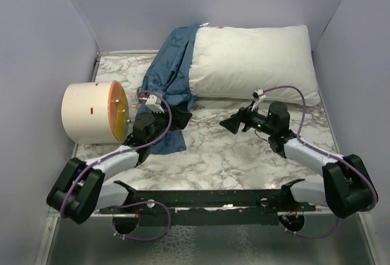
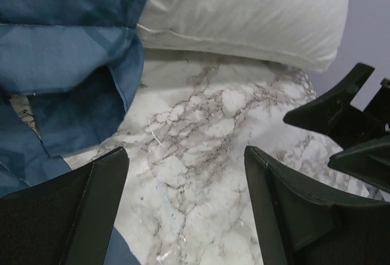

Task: Put the pillow into the pillowcase
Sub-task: Stuff the pillow into the pillowcase.

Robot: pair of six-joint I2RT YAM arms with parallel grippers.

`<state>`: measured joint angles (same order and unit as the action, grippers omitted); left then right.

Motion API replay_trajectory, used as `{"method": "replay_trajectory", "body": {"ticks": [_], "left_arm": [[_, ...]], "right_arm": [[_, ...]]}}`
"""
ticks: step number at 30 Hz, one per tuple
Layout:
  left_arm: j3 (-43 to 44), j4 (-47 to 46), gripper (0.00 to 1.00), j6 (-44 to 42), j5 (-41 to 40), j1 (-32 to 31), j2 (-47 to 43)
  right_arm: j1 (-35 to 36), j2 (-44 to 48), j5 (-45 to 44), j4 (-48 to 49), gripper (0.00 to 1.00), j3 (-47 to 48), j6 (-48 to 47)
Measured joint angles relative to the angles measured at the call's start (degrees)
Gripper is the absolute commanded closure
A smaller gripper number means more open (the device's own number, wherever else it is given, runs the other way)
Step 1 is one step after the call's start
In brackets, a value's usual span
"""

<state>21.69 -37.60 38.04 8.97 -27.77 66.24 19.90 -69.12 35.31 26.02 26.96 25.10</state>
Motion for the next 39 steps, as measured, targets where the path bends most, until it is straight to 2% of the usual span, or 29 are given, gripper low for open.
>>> {"method": "replay_trajectory", "body": {"ticks": [4, 10, 15, 18, 20, 21, 24, 25, 27, 33, 39], "left_arm": [[1.55, -7.56, 0.21, 3.13, -2.67, 0.00, 9.90], [7.85, -13.53, 0.22, 5.57, -3.02, 0.00, 24.00], [14.45, -17.18, 0.32, 6.12, -3.06, 0.02, 34.05], [16.22, -18.47, 0.44, 6.86, -3.10, 0.07, 38.18], [16.37, -19.17, 0.58, 7.78, -3.13, 0.22, 40.30], [16.37, -19.39, 0.62, 8.11, -3.13, 0.31, 40.96], [16.41, -19.54, 0.83, 8.87, -3.13, 0.42, 42.18], [16.46, -19.65, 0.91, 8.83, -3.13, 0.46, 42.38], [16.65, -19.85, 1.00, 8.92, -3.06, 0.72, 42.58], [17.25, -20.63, 1.00, 8.48, -1.31, 1.29, 42.77], [16.90, -20.39, 1.00, 7.37, 2.95, 0.90, 41.86]], "right_arm": [[0.00, -6.27, -2.86, 7.72, 0.11, -0.48, 5.05], [0.00, -14.36, -4.42, 19.69, 0.11, -0.87, 12.39], [0.00, -18.03, -6.45, 26.95, 0.10, -0.15, 16.24], [0.00, -21.03, -9.05, 30.10, 0.09, 1.38, 18.91], [0.00, -23.04, -12.24, 31.63, 0.07, 2.40, 22.40], [0.02, -24.52, -12.63, 32.41, 0.07, 3.19, 22.88], [0.02, -30.12, -16.50, 35.80, 0.06, 5.66, 28.46], [0.02, -31.63, -17.18, 36.92, 0.03, 6.16, 29.68], [0.02, -36.83, -19.10, 41.00, 0.00, 7.32, 33.62], [0.15, -48.13, -24.65, 52.28, 0.00, 7.89, 42.16], [0.79, -51.23, -28.65, 55.34, 0.00, 11.34, 43.91]]}}
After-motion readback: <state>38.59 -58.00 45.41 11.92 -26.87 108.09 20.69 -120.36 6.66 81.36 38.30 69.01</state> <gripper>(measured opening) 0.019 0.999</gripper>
